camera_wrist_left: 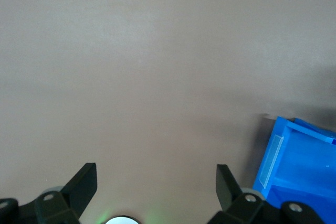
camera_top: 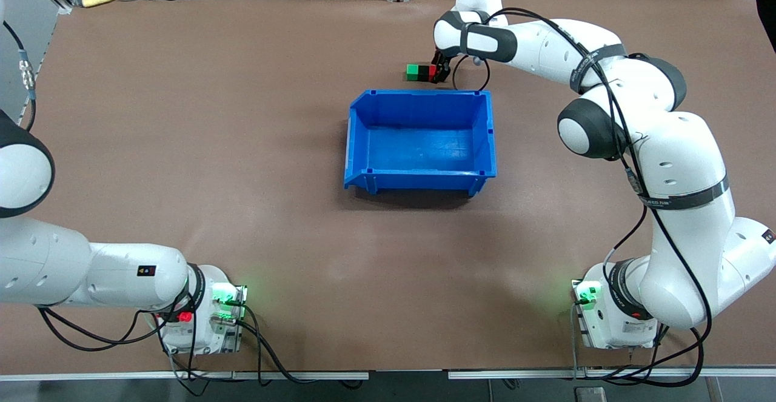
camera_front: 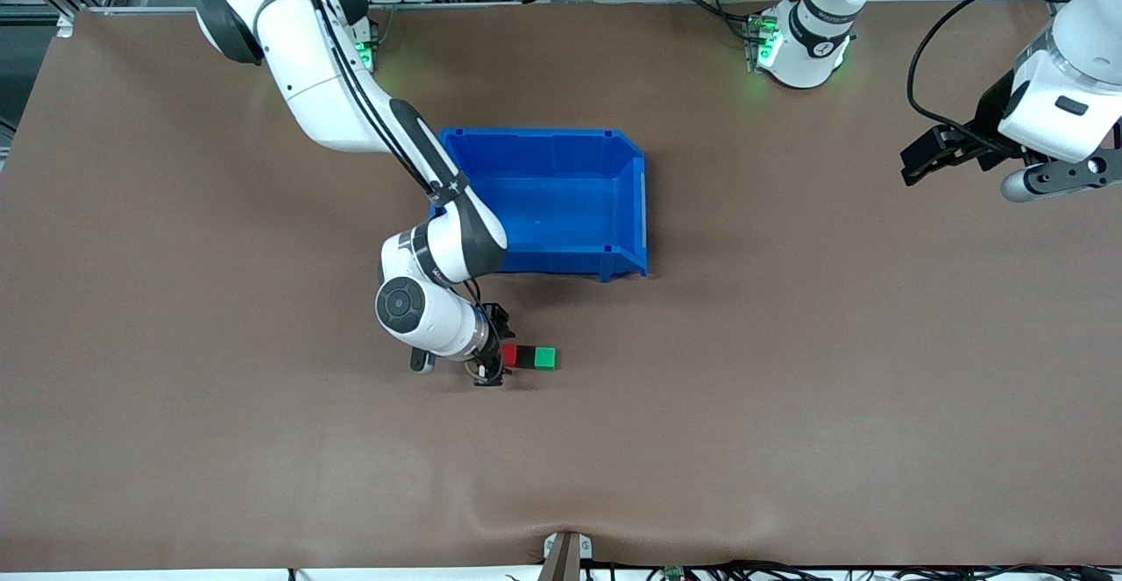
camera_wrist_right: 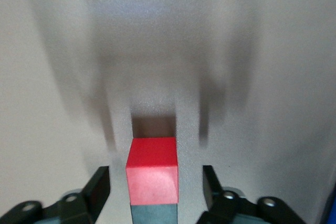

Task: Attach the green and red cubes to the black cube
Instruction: 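Lower the red cube against the black cube with the right gripper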

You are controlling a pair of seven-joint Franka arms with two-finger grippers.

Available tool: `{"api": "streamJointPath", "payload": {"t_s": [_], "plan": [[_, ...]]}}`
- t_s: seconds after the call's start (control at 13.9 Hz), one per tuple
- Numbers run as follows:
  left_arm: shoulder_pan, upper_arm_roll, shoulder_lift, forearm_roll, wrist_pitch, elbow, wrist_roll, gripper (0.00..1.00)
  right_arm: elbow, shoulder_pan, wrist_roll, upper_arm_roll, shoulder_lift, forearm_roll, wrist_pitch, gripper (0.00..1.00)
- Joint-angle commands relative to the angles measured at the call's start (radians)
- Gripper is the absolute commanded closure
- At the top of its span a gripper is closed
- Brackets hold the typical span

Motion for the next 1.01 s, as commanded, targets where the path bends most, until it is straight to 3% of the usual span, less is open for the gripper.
{"api": "streamJointPath", "payload": {"t_s": [0.0, 0.14, 0.93], "plan": [[0.009, -0.006, 0.0, -0.009, 0.004, 0.006, 0.022, 0.0, 0.03, 0.012, 0.016, -0.017, 0.013, -0.002, -0.01, 0.05], [0.009, -0.006, 0.0, -0.009, 0.004, 0.006, 0.022, 0.0, 0.03, 0.012, 0.018, -0.017, 0.01, 0.0, -0.012, 0.0], [0.007, -0.006, 0.0, -0.009, 0.006, 0.006, 0.022, 0.0, 0.033, -0.009, 0.054, -0.021, -0.023, -0.019, -0.047, 0.0]]}}
